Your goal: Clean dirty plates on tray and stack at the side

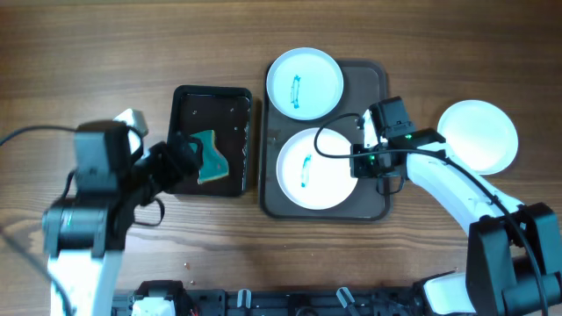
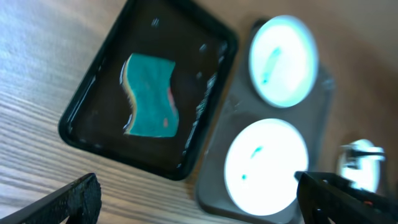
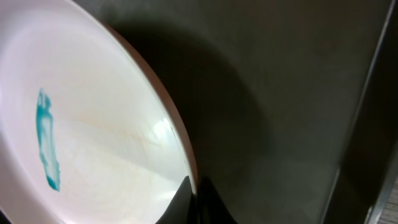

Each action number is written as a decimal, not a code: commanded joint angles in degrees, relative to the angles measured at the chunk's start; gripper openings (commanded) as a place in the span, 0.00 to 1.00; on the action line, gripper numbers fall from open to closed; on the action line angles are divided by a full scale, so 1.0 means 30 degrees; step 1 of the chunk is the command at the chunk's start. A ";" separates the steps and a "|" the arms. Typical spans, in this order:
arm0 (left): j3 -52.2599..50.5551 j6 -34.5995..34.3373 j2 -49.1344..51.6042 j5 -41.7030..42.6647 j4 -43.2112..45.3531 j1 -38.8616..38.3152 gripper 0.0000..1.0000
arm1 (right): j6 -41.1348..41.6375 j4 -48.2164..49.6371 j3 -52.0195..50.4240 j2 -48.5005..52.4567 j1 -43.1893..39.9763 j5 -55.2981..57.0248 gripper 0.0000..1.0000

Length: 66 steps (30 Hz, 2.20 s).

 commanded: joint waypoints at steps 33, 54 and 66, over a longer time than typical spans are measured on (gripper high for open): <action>0.1690 -0.1989 1.4681 -0.4262 0.2630 -0.3337 0.37 | 0.0430 -0.3490 0.0532 -0.6076 -0.0007 0.0168 0.35; -0.0663 -0.0918 1.6830 -0.5625 0.5974 -0.3337 0.26 | 0.0787 -0.3512 0.0532 -0.6076 -0.0007 0.0168 0.36; 0.3133 0.0969 1.4535 -0.3694 0.2557 -0.3432 0.04 | 0.4262 -0.3781 0.0051 -0.4991 -0.0066 0.2448 0.42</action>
